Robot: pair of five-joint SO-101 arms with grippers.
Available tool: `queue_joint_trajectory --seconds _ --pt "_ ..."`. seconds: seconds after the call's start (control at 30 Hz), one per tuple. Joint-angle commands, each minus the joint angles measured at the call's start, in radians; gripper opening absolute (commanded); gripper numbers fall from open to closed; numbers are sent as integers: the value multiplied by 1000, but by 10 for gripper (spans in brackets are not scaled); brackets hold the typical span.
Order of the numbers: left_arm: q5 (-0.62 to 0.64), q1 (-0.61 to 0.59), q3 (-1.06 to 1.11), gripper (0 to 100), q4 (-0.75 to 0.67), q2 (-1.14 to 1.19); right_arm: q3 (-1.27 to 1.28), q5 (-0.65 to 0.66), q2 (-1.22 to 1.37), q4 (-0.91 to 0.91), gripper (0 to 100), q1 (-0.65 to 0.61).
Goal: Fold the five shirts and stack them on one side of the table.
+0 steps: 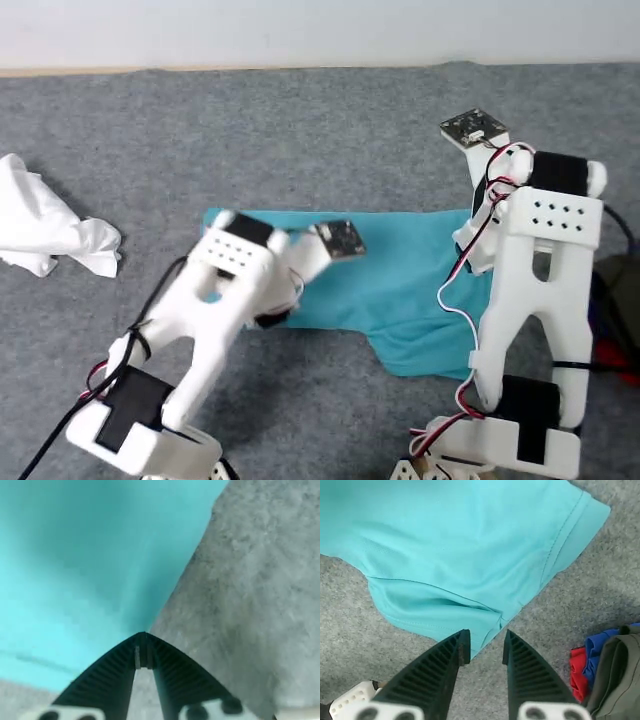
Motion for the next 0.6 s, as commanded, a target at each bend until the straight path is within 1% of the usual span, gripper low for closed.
queue_joint_trajectory --seconds 0.0,0.1,0.27,0.47,0.57 --pt "9 11 104 3 -140 -44 -6 -9 -51 39 116 -8" --pt "9 8 147 3 -164 -46 -6 -9 -51 39 116 -8" --pt "14 6 71 3 -51 -94 -6 -9 -54 41 116 -10" --pt "115 14 -56 3 61 -319 -3 -9 -160 42 114 -10" --pt "195 6 -91 3 92 -436 66 -9 -249 42 113 -4"
